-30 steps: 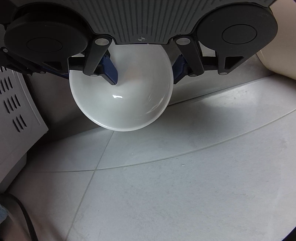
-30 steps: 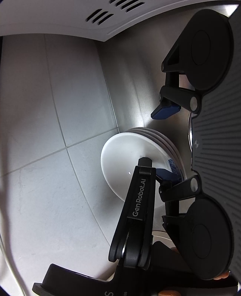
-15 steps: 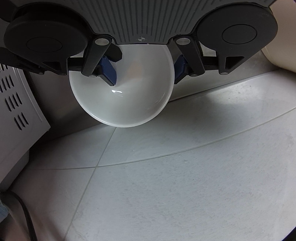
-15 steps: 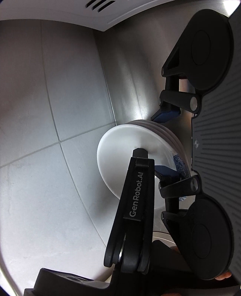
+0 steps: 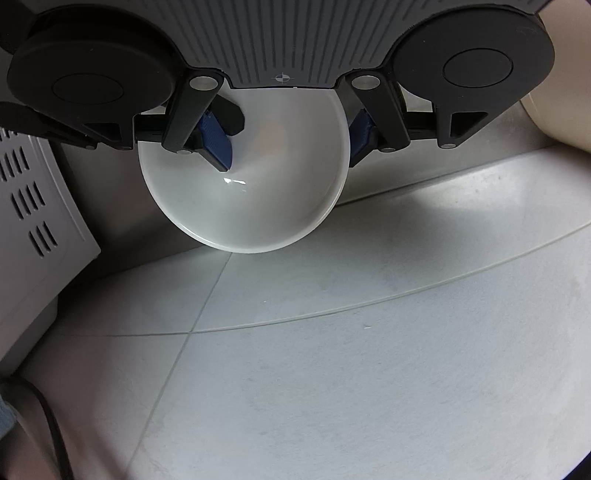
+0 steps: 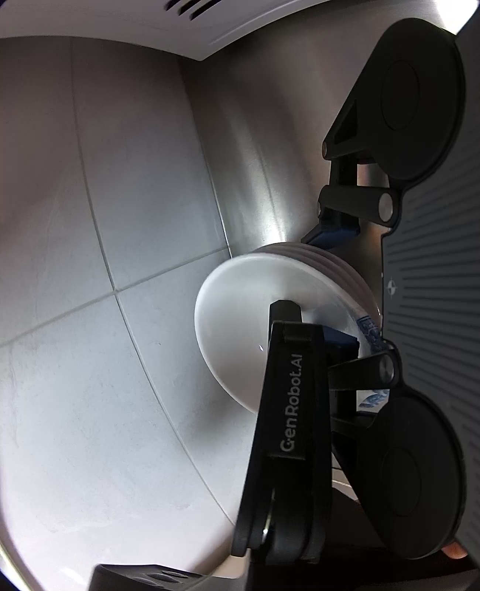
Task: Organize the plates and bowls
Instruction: 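Lift the bowl stack with both grippers and carry it over the plate stack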
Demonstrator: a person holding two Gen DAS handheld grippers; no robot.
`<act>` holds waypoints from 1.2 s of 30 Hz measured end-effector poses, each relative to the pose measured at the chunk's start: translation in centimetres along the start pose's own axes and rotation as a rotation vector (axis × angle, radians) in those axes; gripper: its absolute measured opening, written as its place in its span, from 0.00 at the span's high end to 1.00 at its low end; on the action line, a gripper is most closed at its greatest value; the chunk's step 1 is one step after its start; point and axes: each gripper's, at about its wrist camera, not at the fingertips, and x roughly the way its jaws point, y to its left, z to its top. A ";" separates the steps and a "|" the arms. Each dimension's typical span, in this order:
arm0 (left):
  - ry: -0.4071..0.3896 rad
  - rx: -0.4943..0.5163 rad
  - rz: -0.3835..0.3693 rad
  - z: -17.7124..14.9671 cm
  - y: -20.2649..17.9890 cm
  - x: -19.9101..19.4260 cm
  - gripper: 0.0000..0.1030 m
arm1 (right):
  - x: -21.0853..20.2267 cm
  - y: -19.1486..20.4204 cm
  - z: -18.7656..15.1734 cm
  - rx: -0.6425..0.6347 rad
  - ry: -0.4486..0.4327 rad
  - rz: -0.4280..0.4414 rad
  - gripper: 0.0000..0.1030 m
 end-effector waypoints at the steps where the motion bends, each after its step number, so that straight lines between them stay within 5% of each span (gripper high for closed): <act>1: 0.003 -0.007 -0.003 0.0 0.1 0.0 0.00 | 0.0 0.0 0.0 -0.004 -0.001 -0.002 0.53; 24: -0.014 -0.032 -0.010 -0.2 0.4 0.3 0.00 | 0.5 -1.3 0.0 0.029 0.009 0.041 0.58; 30: 0.009 -0.067 -0.014 -0.9 1.0 0.1 0.00 | -0.1 -1.6 -0.4 0.030 0.018 0.084 0.45; 36: 0.043 -0.140 -0.076 -1.2 1.6 0.9 0.00 | -0.2 -1.5 -0.3 0.034 0.031 0.092 0.44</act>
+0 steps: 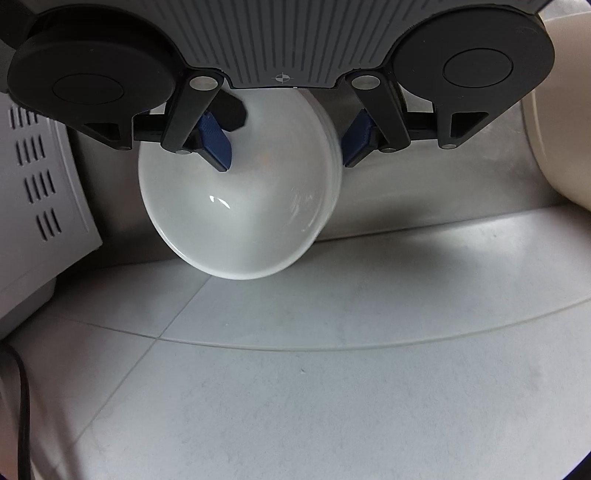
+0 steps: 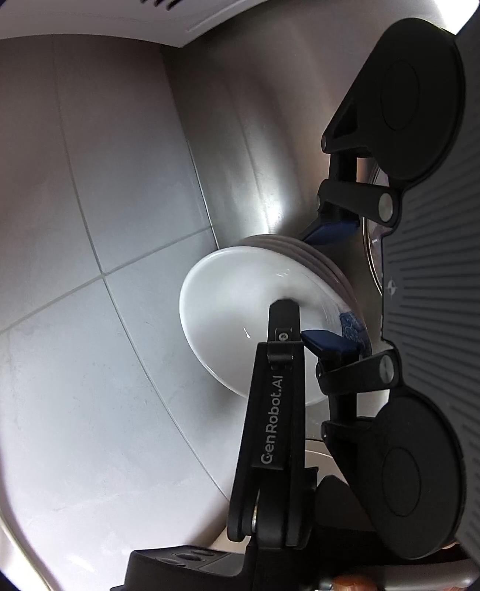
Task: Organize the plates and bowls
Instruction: 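Lift the bowl stack with both grippers and carry it over the plate stack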
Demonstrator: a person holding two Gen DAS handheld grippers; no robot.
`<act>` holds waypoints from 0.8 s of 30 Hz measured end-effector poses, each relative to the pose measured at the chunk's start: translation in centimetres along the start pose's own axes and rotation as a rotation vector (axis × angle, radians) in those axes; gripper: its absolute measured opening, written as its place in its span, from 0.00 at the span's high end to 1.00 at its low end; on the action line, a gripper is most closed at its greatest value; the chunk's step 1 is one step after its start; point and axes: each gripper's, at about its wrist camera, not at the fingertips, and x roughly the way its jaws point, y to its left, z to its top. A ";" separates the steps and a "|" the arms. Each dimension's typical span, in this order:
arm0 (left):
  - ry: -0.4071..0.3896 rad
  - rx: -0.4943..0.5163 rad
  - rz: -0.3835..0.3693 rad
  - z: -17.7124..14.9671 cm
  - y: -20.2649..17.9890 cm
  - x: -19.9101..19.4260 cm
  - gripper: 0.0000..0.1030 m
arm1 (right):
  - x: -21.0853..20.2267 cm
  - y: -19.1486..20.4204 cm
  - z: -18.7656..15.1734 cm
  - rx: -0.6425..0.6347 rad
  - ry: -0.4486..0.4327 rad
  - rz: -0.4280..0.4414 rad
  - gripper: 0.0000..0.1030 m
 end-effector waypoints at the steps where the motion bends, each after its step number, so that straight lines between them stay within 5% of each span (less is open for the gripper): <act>1: 0.000 0.002 -0.004 0.0 -0.1 0.1 0.00 | 0.1 0.0 0.1 -0.001 0.000 -0.003 0.45; 24: -0.034 0.029 0.060 -0.3 -1.5 -1.1 0.00 | -0.1 1.7 -1.1 -0.065 -0.024 -0.050 0.54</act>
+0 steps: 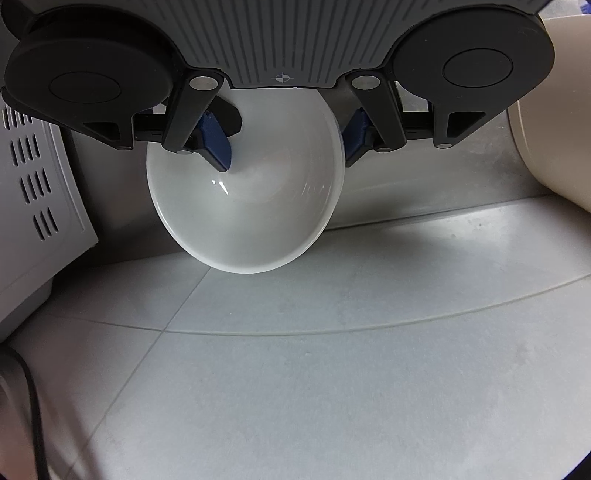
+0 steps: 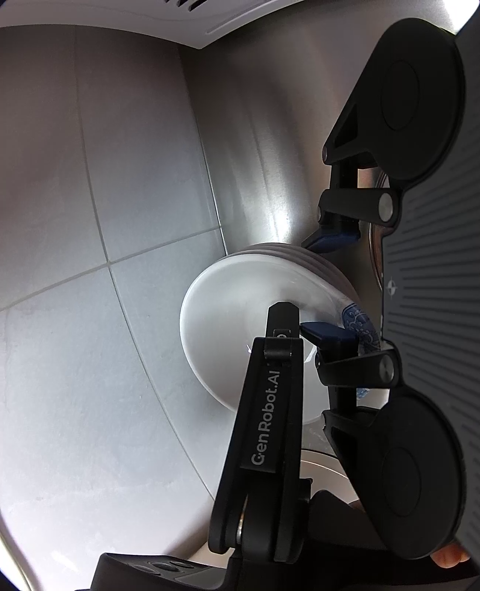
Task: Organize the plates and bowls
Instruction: 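Lift the bowl stack with both grippers and carry it over the plate stack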
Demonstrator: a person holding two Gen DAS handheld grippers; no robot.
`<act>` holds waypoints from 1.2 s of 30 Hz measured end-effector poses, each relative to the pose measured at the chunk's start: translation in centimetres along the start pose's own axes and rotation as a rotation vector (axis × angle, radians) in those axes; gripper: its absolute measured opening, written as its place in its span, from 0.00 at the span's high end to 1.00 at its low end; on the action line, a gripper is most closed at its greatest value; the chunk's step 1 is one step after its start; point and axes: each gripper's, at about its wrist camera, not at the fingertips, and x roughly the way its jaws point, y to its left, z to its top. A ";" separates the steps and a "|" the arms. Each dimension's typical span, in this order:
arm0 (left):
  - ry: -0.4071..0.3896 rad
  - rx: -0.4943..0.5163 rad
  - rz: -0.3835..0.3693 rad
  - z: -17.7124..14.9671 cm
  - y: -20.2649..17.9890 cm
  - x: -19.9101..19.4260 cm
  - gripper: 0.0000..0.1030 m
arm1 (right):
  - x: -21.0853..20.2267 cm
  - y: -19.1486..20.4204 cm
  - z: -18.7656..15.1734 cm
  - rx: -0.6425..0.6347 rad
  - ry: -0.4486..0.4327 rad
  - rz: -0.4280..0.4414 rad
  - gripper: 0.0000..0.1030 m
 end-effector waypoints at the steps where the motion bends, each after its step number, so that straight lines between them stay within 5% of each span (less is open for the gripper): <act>1: -0.002 0.002 0.001 0.0 -0.1 -0.1 0.00 | -0.1 0.0 0.0 0.002 -0.001 0.001 0.54; 20: -0.060 0.042 0.014 -1.3 -1.4 -4.5 0.00 | -3.3 -0.4 -2.1 -0.009 -0.067 0.008 0.55; 36: -0.068 0.133 -0.044 -6.2 -5.3 -7.4 0.00 | -8.8 -1.5 -7.2 0.043 -0.113 -0.065 0.55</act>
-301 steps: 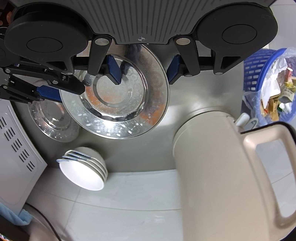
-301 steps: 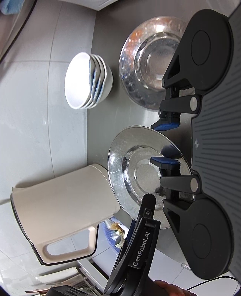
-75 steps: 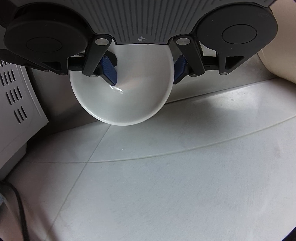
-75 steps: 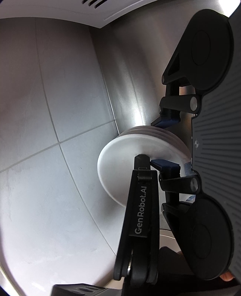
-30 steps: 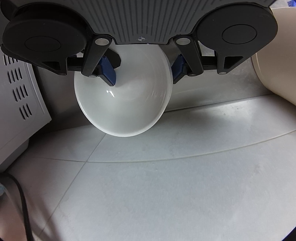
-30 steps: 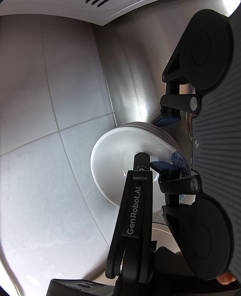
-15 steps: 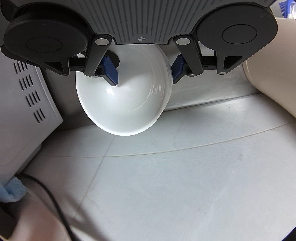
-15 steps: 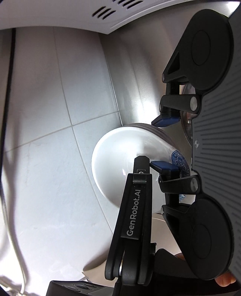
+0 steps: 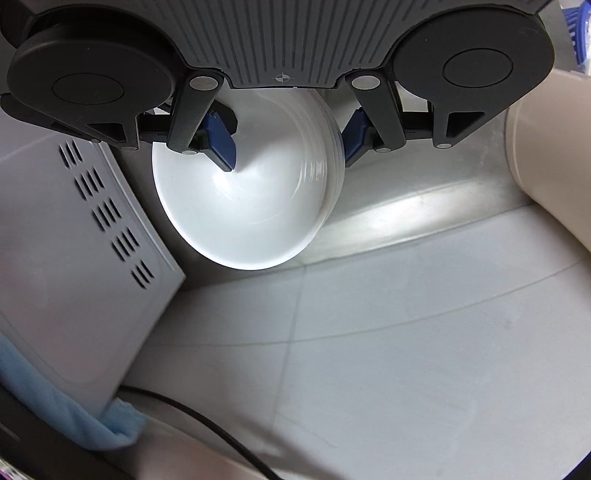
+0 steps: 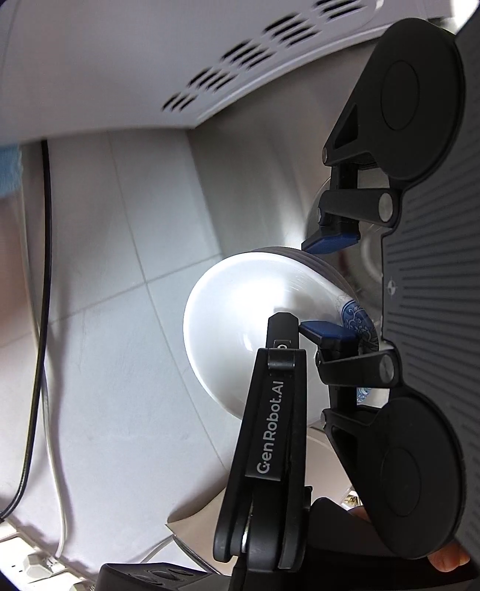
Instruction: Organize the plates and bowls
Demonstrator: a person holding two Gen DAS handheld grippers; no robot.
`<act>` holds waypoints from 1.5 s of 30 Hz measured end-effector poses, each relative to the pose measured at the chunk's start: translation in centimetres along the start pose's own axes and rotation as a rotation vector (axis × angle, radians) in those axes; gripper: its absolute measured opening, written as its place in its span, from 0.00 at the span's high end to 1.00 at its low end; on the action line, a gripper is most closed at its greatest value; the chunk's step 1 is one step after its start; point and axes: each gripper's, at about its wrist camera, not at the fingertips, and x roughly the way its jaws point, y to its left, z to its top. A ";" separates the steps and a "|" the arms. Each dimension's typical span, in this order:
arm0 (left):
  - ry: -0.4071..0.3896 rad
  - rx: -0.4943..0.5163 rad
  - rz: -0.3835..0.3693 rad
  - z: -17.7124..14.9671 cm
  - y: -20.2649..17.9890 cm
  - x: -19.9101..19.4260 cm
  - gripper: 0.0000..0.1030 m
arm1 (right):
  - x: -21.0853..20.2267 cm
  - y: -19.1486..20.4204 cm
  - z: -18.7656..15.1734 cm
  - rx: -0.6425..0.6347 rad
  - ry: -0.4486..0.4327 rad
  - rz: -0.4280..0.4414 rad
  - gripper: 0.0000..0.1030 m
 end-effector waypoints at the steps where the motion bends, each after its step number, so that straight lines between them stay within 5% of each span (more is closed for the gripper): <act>1: 0.003 0.004 -0.006 -0.4 -0.3 -0.1 0.00 | -0.3 -0.2 -0.4 0.006 0.002 -0.006 0.55; 25: 0.095 -0.003 -0.052 -4.4 -1.5 2.7 0.00 | -1.4 -2.2 -4.1 0.057 0.083 -0.064 0.54; 27: 0.079 0.003 -0.033 -4.3 -1.6 2.6 0.00 | -1.5 -2.1 -4.1 0.050 0.071 -0.047 0.51; 30: 0.037 0.028 -0.003 -4.4 -1.7 1.3 0.00 | -2.1 -1.7 -4.1 0.011 0.044 -0.054 0.32; 45: -0.063 -0.005 0.147 -8.2 -0.3 -3.8 0.00 | -7.3 -0.3 -7.0 -0.072 -0.067 -0.071 0.16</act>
